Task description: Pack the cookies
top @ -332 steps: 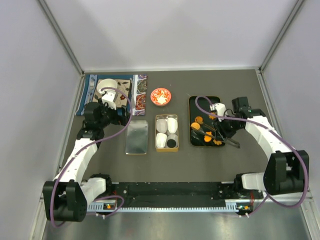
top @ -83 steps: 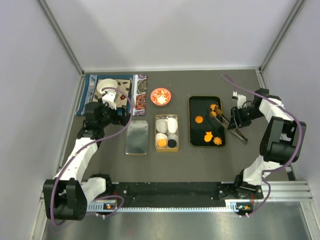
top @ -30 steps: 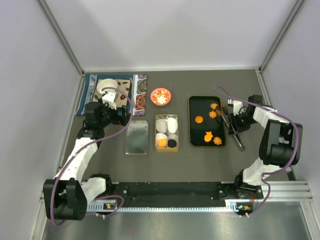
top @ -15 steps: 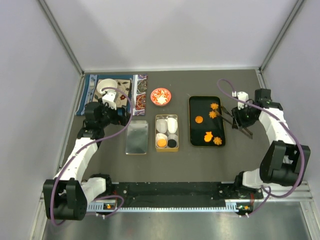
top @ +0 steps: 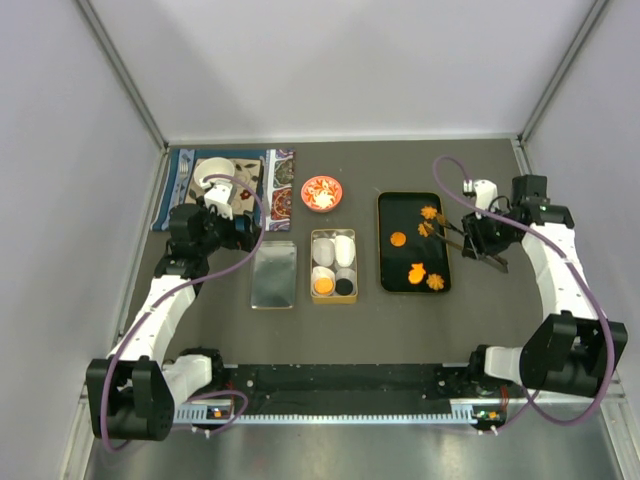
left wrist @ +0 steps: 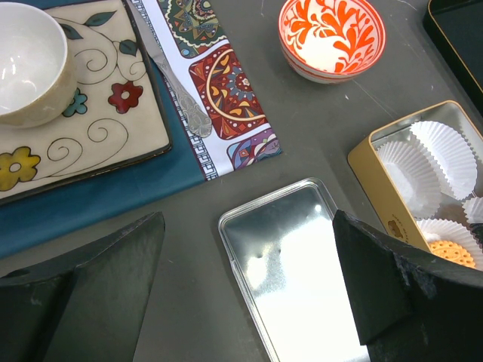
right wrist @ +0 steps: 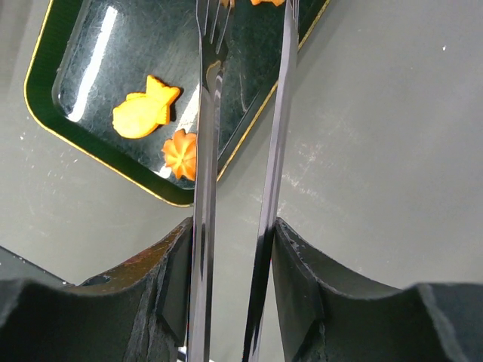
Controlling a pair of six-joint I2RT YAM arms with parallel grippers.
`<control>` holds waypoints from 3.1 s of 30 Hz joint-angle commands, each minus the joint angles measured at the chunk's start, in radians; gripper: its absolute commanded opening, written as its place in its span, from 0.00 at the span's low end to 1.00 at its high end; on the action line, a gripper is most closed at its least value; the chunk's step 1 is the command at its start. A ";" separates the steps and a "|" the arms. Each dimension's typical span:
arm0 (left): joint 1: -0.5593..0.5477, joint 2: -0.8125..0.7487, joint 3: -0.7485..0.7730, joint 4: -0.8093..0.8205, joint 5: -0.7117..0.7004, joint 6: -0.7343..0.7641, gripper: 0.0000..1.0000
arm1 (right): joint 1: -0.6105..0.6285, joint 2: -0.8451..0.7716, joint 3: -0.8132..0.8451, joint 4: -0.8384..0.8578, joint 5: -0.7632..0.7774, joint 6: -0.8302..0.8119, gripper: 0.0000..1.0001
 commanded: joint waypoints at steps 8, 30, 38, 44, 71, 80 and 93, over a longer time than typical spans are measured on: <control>-0.003 -0.021 0.010 0.022 0.008 0.005 0.99 | 0.007 0.001 0.060 -0.012 -0.067 0.015 0.43; -0.003 -0.009 0.010 0.025 0.007 0.008 0.99 | 0.057 0.185 -0.109 0.299 -0.066 -0.007 0.42; -0.003 -0.009 0.010 0.024 0.002 0.011 0.99 | 0.069 0.237 -0.158 0.384 0.020 -0.036 0.42; -0.003 -0.004 0.009 0.024 0.002 0.013 0.99 | 0.069 0.246 -0.165 0.404 0.083 -0.086 0.43; -0.003 -0.009 0.004 0.022 -0.004 0.019 0.99 | 0.034 0.209 -0.080 0.250 0.000 -0.160 0.42; -0.003 -0.015 0.004 0.020 0.001 0.016 0.99 | 0.015 0.191 -0.066 0.212 0.024 -0.203 0.42; -0.004 -0.010 0.004 0.020 0.004 0.014 0.99 | -0.026 0.257 -0.072 0.221 0.071 -0.254 0.45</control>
